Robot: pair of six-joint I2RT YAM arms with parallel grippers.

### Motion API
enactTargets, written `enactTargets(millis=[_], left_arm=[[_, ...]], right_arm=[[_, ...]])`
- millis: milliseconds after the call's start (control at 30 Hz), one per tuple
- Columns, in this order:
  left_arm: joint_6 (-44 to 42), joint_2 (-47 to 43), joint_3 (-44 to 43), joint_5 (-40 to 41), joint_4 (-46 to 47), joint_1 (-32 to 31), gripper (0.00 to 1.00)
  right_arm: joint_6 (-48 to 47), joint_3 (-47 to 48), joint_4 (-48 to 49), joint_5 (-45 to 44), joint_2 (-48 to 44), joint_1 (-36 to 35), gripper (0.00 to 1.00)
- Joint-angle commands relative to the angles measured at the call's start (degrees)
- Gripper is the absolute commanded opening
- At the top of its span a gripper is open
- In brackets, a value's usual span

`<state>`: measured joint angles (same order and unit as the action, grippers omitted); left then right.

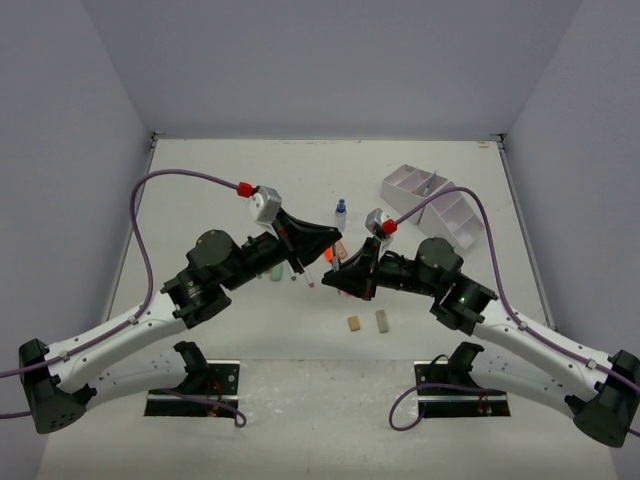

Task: Sort the stationery into containers
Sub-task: Close the pen cap on the pen.

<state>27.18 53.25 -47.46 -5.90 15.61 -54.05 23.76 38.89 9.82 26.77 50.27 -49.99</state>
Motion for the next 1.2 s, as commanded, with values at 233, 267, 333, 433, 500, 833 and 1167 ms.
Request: enactTargets(millis=[233, 267, 333, 433, 500, 833, 1167], left_arm=[[4.37, 0.45, 4.29, -4.21, 3.54, 0.00, 0.00], [5.10, 0.53, 4.75, -4.28, 3.55, 0.07, 0.00], [5.80, 1.11, 5.67, -5.43, 2.94, 0.00, 0.00], [6.67, 1.83, 7.24, -7.41, 2.61, -0.22, 0.00], [6.89, 1.77, 8.58, -7.46, 2.59, -0.76, 0.00], [6.01, 1.04, 11.86, -3.42, 0.83, -7.56, 0.00], [-4.14, 0.78, -2.74, 3.07, -8.61, -7.56, 0.00]], right_arm=[[-6.61, 16.35, -5.84, -8.57, 4.99, 0.15, 0.00], [-7.14, 17.78, -6.30, -9.02, 5.74, 0.37, 0.00], [-8.59, 22.57, -8.00, -10.15, 8.17, 1.12, 0.00], [-10.42, 29.22, -9.64, -11.43, 11.01, 2.32, 0.00], [-11.02, 33.36, -11.42, -11.48, 13.20, 3.20, 0.00], [-10.40, 51.83, -17.26, -8.47, 22.15, 9.06, 0.00], [-4.50, 33.56, -6.29, -0.82, 23.03, 8.68, 0.00]])
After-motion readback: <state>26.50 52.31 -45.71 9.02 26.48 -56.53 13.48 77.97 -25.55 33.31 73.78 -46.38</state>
